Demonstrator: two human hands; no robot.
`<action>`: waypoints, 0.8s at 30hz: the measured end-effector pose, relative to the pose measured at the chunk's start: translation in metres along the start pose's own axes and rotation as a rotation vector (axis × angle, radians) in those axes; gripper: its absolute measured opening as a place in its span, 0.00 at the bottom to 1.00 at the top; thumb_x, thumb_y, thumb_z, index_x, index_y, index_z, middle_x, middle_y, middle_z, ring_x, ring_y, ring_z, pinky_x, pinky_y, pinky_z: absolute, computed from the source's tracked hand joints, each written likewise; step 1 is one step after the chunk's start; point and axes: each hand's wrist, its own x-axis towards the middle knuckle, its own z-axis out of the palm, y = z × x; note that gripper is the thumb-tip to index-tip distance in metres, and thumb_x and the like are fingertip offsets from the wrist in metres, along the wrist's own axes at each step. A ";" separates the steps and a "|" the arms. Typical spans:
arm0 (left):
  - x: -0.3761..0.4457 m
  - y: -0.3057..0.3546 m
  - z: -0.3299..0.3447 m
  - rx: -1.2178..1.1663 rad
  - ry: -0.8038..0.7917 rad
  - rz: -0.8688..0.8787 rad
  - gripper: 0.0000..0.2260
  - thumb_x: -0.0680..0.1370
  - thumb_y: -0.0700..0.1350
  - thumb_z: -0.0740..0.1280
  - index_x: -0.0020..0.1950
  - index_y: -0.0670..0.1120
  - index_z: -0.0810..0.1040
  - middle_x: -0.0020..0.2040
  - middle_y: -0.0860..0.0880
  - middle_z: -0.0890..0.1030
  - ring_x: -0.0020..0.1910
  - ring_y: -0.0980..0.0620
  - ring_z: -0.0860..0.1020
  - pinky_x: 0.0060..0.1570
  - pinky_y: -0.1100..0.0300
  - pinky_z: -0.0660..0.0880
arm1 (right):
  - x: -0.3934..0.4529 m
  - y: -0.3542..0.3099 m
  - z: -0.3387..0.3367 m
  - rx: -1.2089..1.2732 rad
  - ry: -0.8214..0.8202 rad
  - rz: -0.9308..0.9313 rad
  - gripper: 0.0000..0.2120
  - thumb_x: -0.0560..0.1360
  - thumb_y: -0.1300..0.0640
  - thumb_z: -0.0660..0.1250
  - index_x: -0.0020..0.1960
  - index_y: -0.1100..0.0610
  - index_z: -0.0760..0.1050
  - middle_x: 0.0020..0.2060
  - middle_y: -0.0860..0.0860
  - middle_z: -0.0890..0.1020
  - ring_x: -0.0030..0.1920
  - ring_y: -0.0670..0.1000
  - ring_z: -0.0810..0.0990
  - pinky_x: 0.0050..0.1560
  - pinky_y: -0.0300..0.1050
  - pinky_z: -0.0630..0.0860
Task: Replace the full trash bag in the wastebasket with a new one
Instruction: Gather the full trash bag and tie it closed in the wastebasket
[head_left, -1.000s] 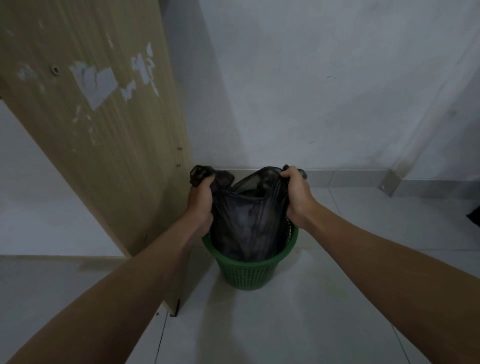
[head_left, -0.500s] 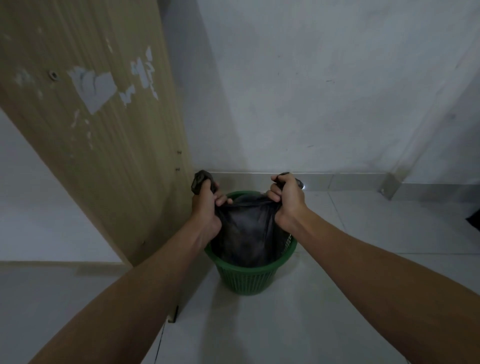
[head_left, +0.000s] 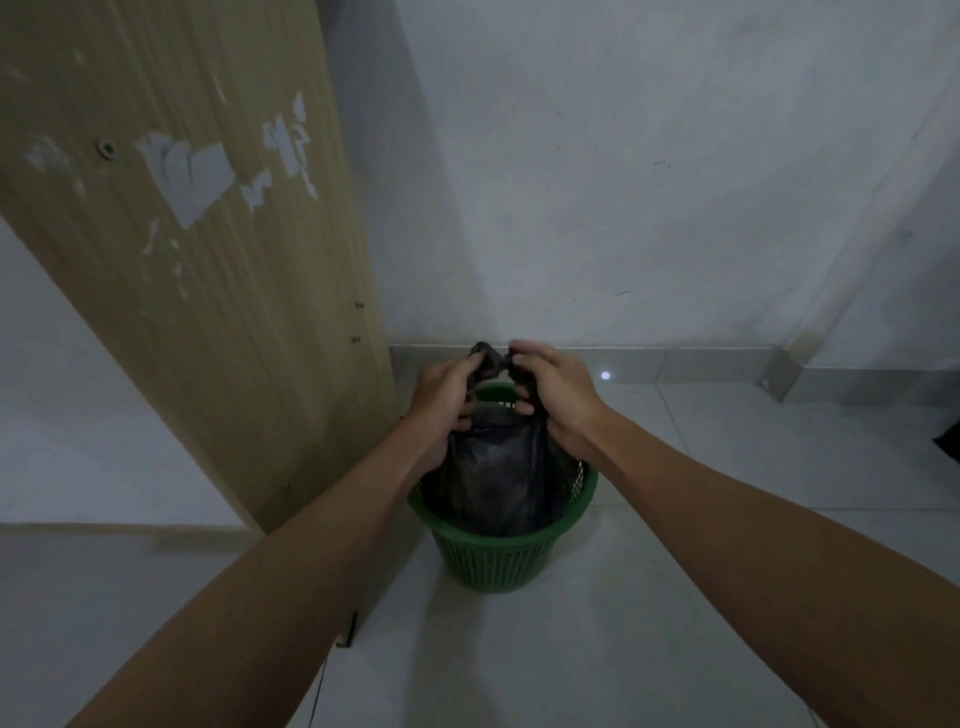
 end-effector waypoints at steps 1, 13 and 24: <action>0.000 -0.001 0.001 0.034 -0.010 0.021 0.11 0.83 0.53 0.65 0.44 0.50 0.80 0.30 0.55 0.75 0.18 0.60 0.69 0.26 0.64 0.59 | 0.000 0.001 -0.001 -0.024 0.004 -0.019 0.09 0.80 0.64 0.67 0.60 0.56 0.77 0.34 0.53 0.80 0.27 0.47 0.74 0.24 0.40 0.69; 0.007 -0.003 0.002 -0.042 -0.168 -0.011 0.12 0.83 0.51 0.60 0.44 0.50 0.77 0.23 0.56 0.63 0.18 0.58 0.57 0.20 0.68 0.52 | 0.001 0.004 -0.004 -0.044 -0.055 -0.101 0.12 0.74 0.74 0.68 0.53 0.64 0.84 0.45 0.60 0.86 0.44 0.56 0.84 0.45 0.45 0.82; 0.010 -0.003 0.008 0.127 -0.166 -0.043 0.17 0.84 0.61 0.57 0.44 0.53 0.74 0.22 0.56 0.62 0.19 0.58 0.57 0.24 0.67 0.53 | 0.001 0.003 -0.008 -0.313 -0.099 -0.158 0.06 0.74 0.68 0.70 0.49 0.63 0.86 0.42 0.57 0.87 0.42 0.51 0.83 0.54 0.51 0.81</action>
